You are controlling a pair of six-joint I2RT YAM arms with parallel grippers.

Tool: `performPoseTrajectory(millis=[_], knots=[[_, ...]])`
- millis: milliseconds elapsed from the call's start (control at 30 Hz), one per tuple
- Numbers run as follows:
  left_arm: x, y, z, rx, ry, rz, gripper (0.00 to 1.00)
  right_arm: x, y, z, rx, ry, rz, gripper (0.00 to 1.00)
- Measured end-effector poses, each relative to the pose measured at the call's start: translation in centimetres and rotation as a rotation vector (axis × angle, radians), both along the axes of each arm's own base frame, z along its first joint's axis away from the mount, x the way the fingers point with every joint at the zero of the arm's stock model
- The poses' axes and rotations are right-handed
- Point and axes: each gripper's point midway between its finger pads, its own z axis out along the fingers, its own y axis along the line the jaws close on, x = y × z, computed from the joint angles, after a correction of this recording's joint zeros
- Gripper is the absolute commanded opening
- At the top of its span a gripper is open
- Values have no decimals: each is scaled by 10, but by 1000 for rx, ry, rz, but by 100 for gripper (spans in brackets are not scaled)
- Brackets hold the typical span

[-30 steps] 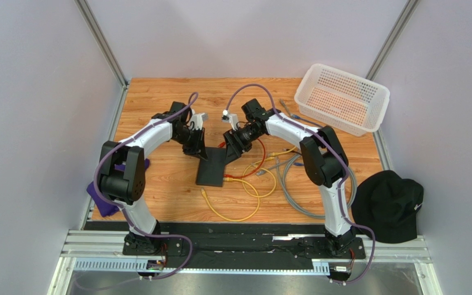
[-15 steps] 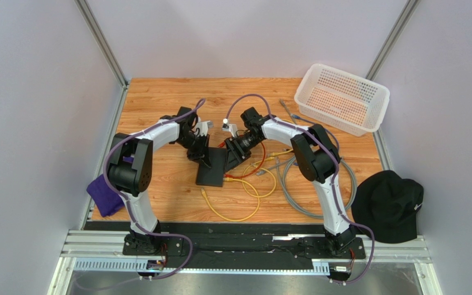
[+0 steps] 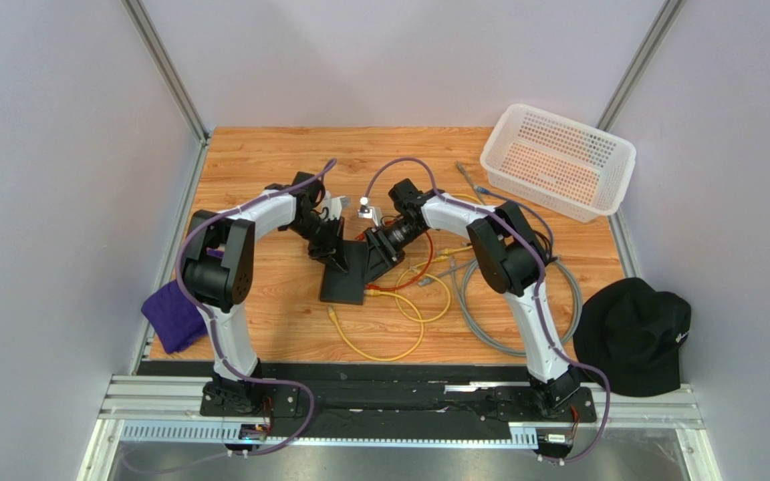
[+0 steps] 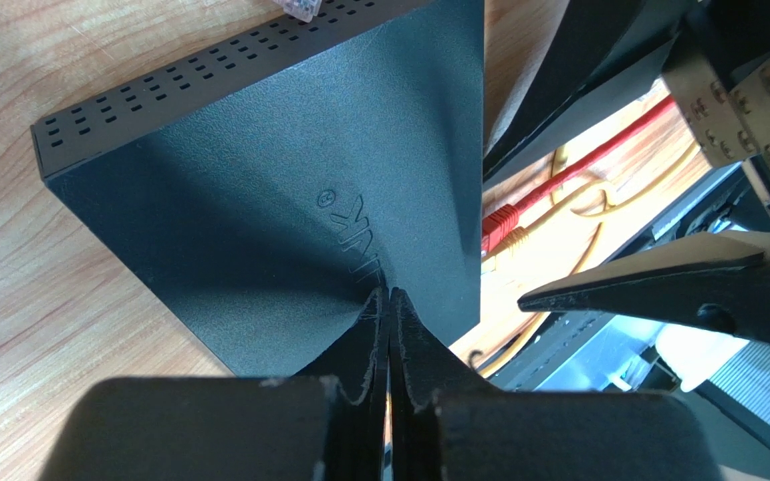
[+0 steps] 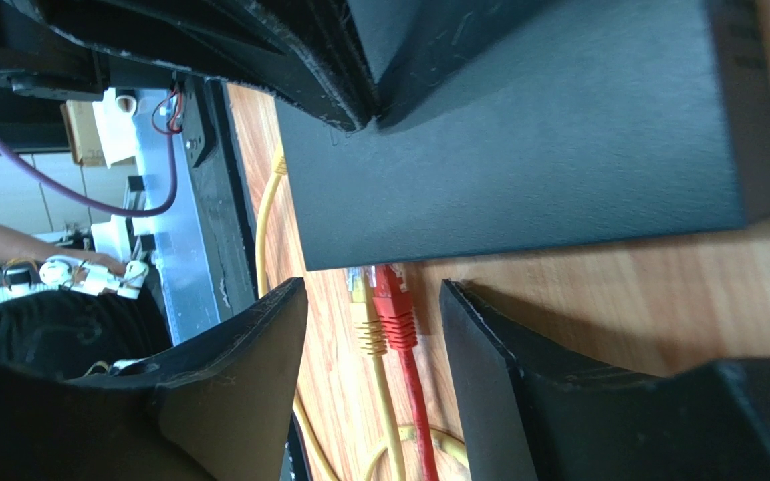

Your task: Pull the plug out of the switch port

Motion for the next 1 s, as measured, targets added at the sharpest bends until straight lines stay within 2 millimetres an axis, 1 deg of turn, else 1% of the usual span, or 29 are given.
performPoseTrajectory(millis=[367,600,900,1000], knots=[[0,0,0,-2,0,0,0,-13,6,-2,15,30,60,56],[0,0,0,-2,0,-1,0,-14,6,-5,23,18,81,49],[0,0,0,-2,-1,-3,0,-15,5,-8,40,15,107,45],[0,0,0,-2,-1,-3,0,-15,5,-9,42,10,113,42]])
